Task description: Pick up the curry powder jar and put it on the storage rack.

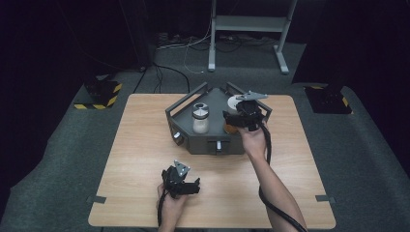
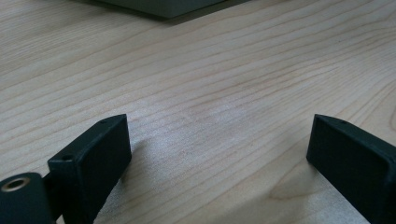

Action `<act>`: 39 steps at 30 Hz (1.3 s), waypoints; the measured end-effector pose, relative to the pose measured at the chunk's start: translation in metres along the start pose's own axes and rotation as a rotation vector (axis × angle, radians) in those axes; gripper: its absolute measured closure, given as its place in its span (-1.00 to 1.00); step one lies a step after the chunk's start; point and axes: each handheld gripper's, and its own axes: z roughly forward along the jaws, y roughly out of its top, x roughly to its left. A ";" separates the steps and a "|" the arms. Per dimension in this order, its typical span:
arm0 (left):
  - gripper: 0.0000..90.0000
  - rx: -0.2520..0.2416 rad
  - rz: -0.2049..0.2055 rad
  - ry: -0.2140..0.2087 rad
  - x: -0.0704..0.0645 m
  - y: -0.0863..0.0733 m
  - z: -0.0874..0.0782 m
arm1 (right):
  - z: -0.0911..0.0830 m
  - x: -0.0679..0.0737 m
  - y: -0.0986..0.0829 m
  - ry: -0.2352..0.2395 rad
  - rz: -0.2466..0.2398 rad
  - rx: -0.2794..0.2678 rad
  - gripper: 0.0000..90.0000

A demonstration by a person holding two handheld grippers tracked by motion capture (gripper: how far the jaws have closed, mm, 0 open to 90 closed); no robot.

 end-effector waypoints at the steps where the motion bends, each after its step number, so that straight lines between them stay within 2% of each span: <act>1: -0.86 0.000 0.000 0.000 0.000 0.000 0.000 | 0.000 0.000 0.000 -0.001 0.001 -0.001 -0.24; 10: -0.86 0.000 0.000 0.000 0.000 0.000 0.000 | 0.000 0.001 -0.001 -0.004 0.007 -0.009 -0.26; 12: -0.86 0.000 0.000 0.000 0.000 0.000 0.000 | 0.000 0.002 -0.002 -0.013 0.012 -0.013 -0.47; 15: -0.86 0.000 0.000 0.000 0.000 0.000 0.000 | -0.001 0.001 -0.002 -0.014 0.026 -0.020 -0.66; 20: -0.86 0.000 0.000 0.000 0.000 0.000 0.000 | 0.000 0.002 0.002 -0.014 0.011 0.000 -0.81; 25: -0.86 0.000 0.000 0.000 0.000 0.000 0.000 | -0.003 -0.004 -0.003 0.015 0.015 -0.015 -0.84; 39: -0.86 0.000 -0.001 0.000 0.000 0.000 0.000 | -0.012 -0.014 -0.014 0.041 0.014 -0.023 -0.86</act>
